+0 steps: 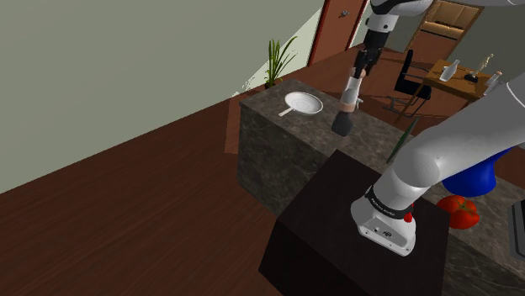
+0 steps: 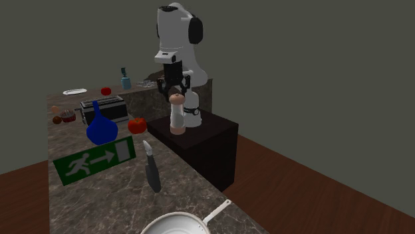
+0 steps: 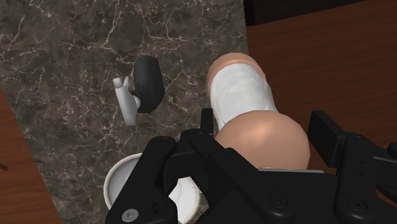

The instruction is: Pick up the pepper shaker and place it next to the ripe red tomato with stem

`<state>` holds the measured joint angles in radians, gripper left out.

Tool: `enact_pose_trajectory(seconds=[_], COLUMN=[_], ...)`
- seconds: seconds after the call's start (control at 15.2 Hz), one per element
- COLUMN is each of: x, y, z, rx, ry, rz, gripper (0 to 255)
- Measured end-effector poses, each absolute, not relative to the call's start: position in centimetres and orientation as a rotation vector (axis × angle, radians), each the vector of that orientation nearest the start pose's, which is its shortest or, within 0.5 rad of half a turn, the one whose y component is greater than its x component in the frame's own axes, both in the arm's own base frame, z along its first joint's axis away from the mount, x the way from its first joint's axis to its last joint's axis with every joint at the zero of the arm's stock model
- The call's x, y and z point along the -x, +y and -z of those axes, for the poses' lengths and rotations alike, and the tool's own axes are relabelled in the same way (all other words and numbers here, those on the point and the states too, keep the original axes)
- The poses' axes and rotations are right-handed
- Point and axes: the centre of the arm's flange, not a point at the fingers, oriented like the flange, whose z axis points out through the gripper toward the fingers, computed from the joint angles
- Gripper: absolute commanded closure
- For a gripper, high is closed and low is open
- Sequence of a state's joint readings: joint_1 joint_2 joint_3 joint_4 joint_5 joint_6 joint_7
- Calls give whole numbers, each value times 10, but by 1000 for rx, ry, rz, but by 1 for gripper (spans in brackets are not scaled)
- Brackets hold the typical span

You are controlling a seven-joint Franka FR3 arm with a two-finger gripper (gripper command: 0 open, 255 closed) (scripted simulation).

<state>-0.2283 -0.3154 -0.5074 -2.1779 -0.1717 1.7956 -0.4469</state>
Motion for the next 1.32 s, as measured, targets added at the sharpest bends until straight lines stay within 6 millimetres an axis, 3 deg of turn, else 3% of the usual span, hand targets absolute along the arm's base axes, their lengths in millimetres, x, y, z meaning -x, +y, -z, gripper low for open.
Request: enact_pose_trajectory(seconds=[0.13,0.26,1.32], x=[-323,-305,-98], y=[-331,-333,-365], z=[-503,-505,-508], rx=[3077,3077,3077], ry=[329,328,331], rz=[-142,-142,-141], gripper=[255,255,255])
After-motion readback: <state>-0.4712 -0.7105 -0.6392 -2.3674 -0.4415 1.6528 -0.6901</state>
